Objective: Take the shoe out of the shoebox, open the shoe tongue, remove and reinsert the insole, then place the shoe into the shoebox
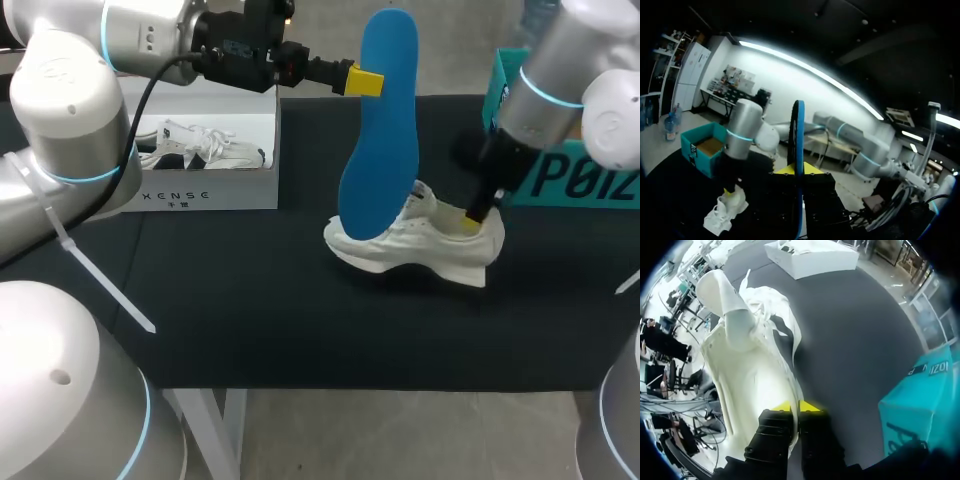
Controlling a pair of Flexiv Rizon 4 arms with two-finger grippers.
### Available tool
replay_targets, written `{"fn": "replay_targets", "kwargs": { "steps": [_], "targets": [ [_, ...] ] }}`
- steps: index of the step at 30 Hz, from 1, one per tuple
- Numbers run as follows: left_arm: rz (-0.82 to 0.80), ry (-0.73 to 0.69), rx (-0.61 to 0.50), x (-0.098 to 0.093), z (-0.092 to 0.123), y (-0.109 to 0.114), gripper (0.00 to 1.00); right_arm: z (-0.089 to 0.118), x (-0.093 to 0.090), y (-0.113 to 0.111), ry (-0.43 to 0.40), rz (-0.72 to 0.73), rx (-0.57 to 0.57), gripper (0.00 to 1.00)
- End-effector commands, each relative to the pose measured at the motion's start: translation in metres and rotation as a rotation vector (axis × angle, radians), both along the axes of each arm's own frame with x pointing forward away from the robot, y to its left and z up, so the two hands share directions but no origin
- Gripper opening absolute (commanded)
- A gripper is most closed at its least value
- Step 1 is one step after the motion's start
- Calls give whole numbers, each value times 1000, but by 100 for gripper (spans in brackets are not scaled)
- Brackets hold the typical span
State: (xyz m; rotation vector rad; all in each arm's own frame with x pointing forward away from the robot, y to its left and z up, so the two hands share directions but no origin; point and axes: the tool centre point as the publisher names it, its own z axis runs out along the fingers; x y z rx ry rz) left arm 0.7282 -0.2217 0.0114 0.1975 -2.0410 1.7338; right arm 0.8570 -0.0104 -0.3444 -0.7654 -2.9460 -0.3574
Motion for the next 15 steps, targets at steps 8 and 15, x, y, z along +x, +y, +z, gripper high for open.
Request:
{"fn": "replay_targets", "kwargs": {
  "steps": [8, 15],
  "targets": [
    [-1, -1, 1, 0, 0, 0, 0, 15, -76, -10, -103, -879, -198, 0],
    [-1, -1, 1, 0, 0, 0, 0, 13, -85, -14, -95, -964, -276, 0]
  ]
}}
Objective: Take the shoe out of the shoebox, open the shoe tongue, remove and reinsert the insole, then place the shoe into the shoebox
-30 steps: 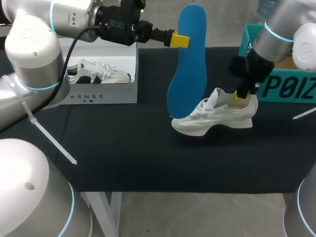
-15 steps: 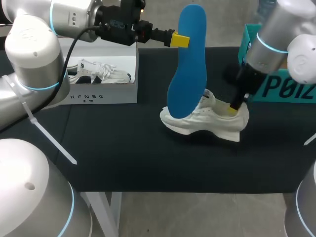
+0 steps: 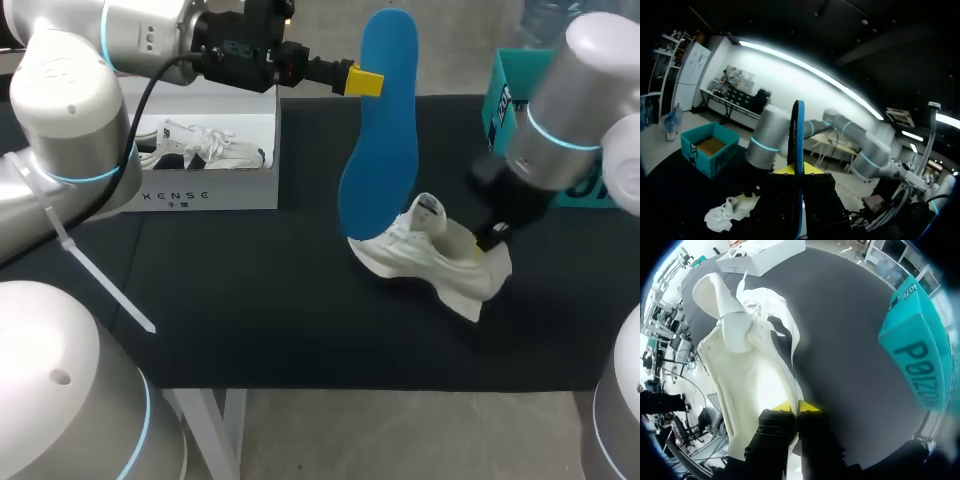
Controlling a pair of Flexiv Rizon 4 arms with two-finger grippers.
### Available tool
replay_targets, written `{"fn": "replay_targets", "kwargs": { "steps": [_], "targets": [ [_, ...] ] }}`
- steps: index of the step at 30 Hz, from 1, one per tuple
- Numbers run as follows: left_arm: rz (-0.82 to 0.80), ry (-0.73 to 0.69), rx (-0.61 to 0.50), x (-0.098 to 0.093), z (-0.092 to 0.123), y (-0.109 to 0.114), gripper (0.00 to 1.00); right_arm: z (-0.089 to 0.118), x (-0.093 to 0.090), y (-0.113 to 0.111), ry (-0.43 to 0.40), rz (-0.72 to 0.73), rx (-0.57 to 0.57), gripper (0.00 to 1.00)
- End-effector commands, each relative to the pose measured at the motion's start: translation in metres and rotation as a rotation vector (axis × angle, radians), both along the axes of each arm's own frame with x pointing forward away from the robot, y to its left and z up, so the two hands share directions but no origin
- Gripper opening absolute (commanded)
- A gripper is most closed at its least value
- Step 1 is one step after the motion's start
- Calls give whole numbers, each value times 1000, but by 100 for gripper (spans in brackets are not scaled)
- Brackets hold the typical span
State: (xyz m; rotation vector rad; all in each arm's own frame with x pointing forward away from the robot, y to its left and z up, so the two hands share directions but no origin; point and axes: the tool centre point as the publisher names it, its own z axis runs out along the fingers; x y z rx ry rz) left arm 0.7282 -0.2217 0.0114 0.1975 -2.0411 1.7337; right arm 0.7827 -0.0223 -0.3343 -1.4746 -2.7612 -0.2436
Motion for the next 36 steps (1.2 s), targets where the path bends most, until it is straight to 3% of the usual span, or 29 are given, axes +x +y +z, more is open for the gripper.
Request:
{"fn": "replay_targets", "kwargs": {
  "steps": [1, 13, 17, 21, 36],
  "targets": [
    [-1, -1, 1, 0, 0, 0, 0, 3, -11, -2, -74, -487, -203, 0],
    [-1, -1, 1, 0, 0, 0, 0, 3, -11, -2, -74, -487, -203, 0],
    [-1, -1, 1, 0, 0, 0, 0, -1, -13, 0, -52, -611, -197, 0],
    [-1, -1, 1, 0, 0, 0, 0, -2, -18, 2, -83, -644, -134, 0],
    [-1, -1, 1, 0, 0, 0, 0, -1, -34, 4, -128, -714, -74, 0]
  ]
}}
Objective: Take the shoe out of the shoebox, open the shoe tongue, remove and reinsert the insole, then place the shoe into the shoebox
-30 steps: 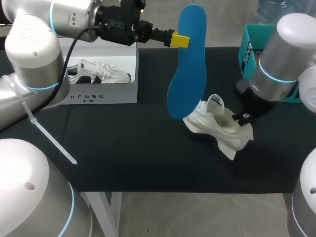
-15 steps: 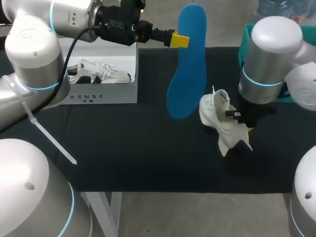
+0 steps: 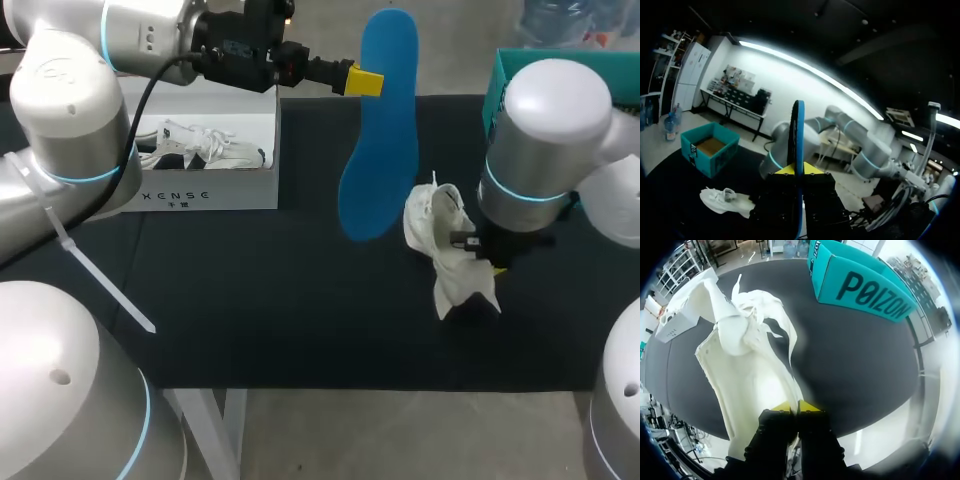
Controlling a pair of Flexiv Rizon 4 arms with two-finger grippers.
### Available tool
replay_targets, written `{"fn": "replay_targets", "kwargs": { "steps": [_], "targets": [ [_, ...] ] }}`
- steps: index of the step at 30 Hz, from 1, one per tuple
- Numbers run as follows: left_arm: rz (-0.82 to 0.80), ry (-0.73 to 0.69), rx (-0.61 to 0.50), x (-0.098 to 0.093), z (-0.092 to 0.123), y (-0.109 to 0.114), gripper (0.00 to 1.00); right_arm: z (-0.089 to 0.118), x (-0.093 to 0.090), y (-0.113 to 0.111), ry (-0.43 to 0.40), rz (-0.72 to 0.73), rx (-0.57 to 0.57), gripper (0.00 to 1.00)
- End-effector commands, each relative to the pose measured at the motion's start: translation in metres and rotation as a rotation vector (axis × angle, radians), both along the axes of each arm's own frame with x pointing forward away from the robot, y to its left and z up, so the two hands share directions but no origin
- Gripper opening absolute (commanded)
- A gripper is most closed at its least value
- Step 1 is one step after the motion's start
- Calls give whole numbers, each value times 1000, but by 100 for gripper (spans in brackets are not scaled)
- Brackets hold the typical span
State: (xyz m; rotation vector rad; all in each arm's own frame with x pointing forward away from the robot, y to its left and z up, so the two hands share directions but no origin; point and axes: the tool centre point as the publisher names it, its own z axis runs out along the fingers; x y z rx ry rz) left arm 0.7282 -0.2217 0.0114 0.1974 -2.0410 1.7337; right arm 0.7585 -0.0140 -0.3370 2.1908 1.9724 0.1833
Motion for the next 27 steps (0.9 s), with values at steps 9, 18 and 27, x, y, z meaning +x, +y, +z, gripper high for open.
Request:
{"fn": "replay_targets", "kwargs": {
  "steps": [9, 18, 27],
  "targets": [
    [-1, -1, 1, 0, 0, 0, 0, -14, -22, 3, 0, -65, -18, 0],
    [-1, -1, 1, 0, 0, 0, 0, -29, -34, 9, -7, -73, 25, 0],
    [-1, -1, 1, 0, 0, 0, 0, -48, -46, 9, -4, -96, 67, 0]
  ]
}}
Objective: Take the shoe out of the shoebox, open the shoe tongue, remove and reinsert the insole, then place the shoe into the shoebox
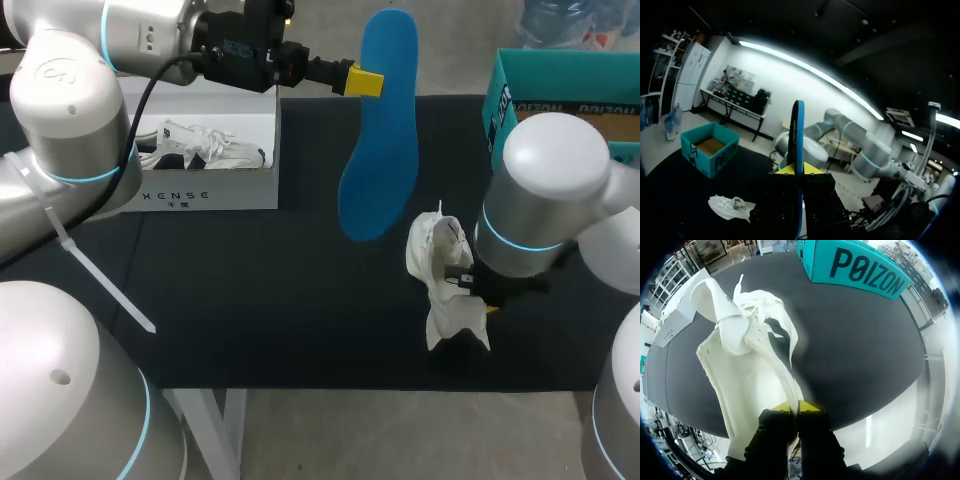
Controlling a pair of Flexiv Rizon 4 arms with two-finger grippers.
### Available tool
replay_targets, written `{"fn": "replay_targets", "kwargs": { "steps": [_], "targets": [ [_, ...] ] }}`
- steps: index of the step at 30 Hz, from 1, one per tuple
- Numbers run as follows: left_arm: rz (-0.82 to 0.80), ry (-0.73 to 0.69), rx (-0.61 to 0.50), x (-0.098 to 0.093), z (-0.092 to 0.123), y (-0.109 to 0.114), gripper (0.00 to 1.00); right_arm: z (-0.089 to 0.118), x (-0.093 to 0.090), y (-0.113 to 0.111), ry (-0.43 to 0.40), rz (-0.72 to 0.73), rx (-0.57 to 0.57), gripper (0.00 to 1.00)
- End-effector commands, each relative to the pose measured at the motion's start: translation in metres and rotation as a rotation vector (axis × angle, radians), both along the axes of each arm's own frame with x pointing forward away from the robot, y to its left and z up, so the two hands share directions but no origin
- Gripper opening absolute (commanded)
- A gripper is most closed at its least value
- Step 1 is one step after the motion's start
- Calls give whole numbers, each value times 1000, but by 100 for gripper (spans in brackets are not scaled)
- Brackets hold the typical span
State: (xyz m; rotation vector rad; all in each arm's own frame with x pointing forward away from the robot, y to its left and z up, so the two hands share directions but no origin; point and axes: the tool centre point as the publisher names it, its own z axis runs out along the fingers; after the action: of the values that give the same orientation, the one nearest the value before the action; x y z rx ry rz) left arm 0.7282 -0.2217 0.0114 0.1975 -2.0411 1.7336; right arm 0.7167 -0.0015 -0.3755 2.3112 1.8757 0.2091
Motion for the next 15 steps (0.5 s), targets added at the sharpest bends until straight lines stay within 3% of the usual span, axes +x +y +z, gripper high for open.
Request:
{"fn": "replay_targets", "kwargs": {
  "steps": [1, 3, 4, 5, 15],
  "targets": [
    [-1, -1, 1, 0, 0, 0, 0, -11, -5, -3, -9, 0, 28, 0],
    [-1, -1, 1, 0, 0, 0, 0, -12, -7, -3, -9, -7, 43, 2],
    [-1, -1, 1, 0, 0, 0, 0, -11, -7, -3, -8, -14, 46, 45],
    [-1, -1, 1, 0, 0, 0, 0, -10, -8, -4, -16, -16, 51, 100],
    [-1, -1, 1, 0, 0, 0, 0, 26, -9, -8, -91, 9, 69, 100]
  ]
}}
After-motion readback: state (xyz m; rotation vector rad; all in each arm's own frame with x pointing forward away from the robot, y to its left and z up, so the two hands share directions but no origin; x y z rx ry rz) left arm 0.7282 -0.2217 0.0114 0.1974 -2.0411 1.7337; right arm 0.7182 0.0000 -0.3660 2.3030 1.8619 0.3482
